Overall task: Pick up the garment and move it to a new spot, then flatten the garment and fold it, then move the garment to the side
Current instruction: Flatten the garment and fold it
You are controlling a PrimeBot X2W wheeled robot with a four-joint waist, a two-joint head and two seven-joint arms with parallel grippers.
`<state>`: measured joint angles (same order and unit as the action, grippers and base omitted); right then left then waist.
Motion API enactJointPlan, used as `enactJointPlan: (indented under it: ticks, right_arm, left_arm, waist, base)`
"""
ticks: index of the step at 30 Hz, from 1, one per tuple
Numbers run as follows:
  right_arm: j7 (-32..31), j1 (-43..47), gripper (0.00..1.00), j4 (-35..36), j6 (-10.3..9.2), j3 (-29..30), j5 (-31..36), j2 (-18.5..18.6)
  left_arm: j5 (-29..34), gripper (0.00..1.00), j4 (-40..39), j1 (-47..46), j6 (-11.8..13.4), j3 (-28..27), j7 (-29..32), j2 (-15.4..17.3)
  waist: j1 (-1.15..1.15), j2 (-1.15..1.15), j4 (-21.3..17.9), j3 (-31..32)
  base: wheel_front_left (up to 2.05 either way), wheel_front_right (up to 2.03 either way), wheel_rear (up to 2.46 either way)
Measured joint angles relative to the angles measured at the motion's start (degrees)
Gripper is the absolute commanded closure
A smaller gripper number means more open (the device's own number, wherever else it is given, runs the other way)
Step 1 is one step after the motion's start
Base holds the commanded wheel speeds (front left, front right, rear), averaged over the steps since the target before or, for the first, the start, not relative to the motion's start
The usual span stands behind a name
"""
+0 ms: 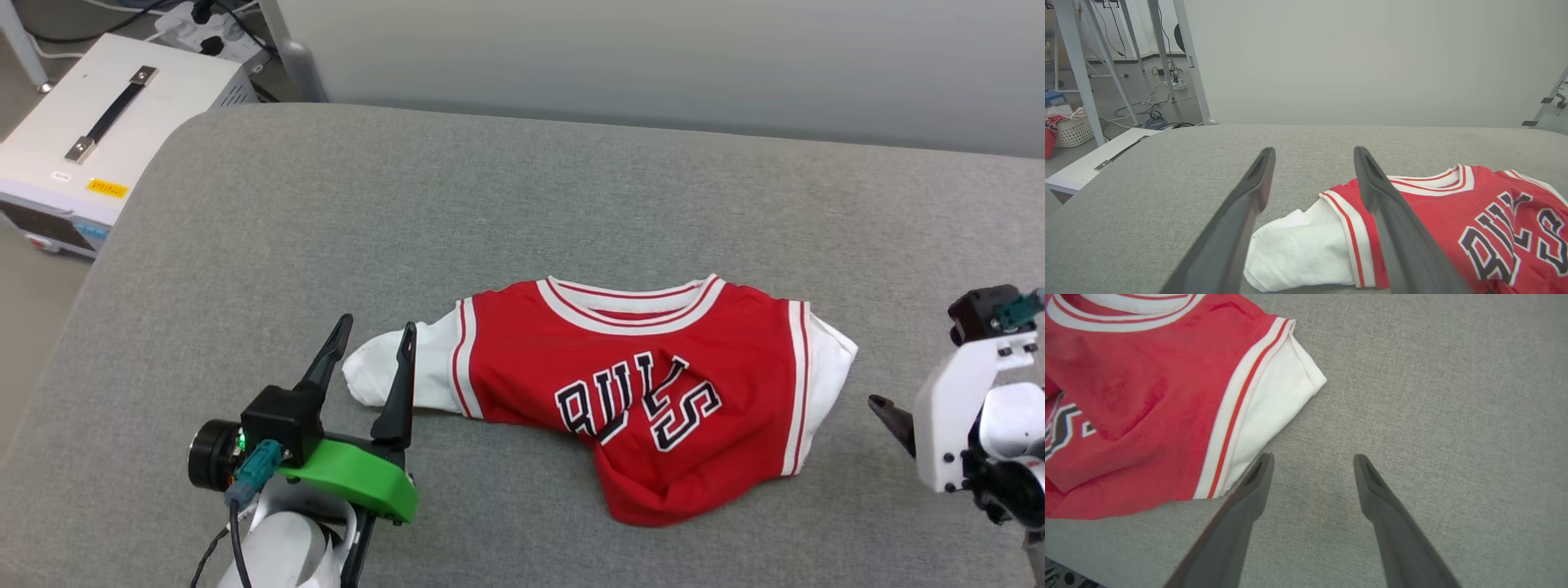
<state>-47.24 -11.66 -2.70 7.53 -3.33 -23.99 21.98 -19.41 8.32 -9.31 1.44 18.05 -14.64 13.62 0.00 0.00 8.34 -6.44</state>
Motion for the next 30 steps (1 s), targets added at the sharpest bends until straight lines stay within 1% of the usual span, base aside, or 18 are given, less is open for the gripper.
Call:
enactJointPlan:
  ticks: [2,6,11,14,21,22,23,24,30]
  right_arm:
    - [-4.2,-2.3,0.00,-0.4,0.00,0.5,-0.2,0.2]
    - [-8.3,-6.1,0.00,-2.1,0.00,1.3,0.0,-0.4]
    - [-8.7,-8.4,0.00,-5.4,0.00,2.1,2.3,-0.5]
    - [-7.8,-9.4,0.00,-7.8,0.00,2.6,3.2,-0.6]
    - [-5.5,-10.2,0.00,-11.4,-0.01,1.3,3.7,-0.1]
    - [-5.3,-10.2,0.26,-11.7,-0.01,0.9,3.8,0.2]
    - [-4.9,-10.2,0.54,-11.9,-0.01,0.5,3.7,0.4]
    - [-4.4,-10.2,1.00,-12.0,-0.01,0.0,3.7,0.7]
    - [1.0,-10.1,1.00,-13.3,0.01,-2.8,3.1,1.4]
  left_arm:
    - [0.1,0.00,0.1,-0.4,-0.2,0.0,0.0,-0.6]
    - [0.4,0.00,0.0,-1.5,-0.3,0.0,0.0,-1.1]
    - [0.8,0.00,-0.1,-2.7,-0.5,-0.6,0.0,-1.5]
    - [0.9,0.00,-0.3,-3.2,-0.7,-1.0,0.0,-2.0]
    - [1.8,0.00,-0.2,-3.8,-1.0,-2.0,0.0,-2.9]
    - [1.9,0.00,-0.1,-3.8,-1.2,-2.1,0.0,-2.9]
    - [2.1,0.00,0.0,-3.8,-1.2,-2.2,0.0,-2.9]
    - [2.3,0.00,0.1,-3.8,-1.2,-2.4,0.0,-3.0]
    - [2.8,0.00,1.0,-3.8,-1.5,-3.5,0.0,-3.1]
  waist:
    - [0.00,0.00,0.9,-0.7]
    - [0.00,0.00,2.5,-2.6]
    - [0.00,0.00,4.5,-5.2]
    - [0.00,0.00,5.8,-6.7]
    - [0.00,0.00,8.5,-9.5]
    - [0.00,0.00,8.8,-9.8]
    - [0.00,0.00,8.9,-9.9]
    - [0.00,0.00,9.0,-10.0]
    - [0.00,0.00,8.3,-8.7]
  base:
    - [0.00,0.00,0.00]
    - [0.00,0.00,0.00]
    - [0.00,0.00,0.00]
    - [0.00,0.00,0.00]
    - [0.00,0.00,0.00]
    - [0.00,0.00,0.00]
    - [0.00,0.00,0.00]
    - [0.00,0.00,0.00]
    - [0.00,0.00,0.00]
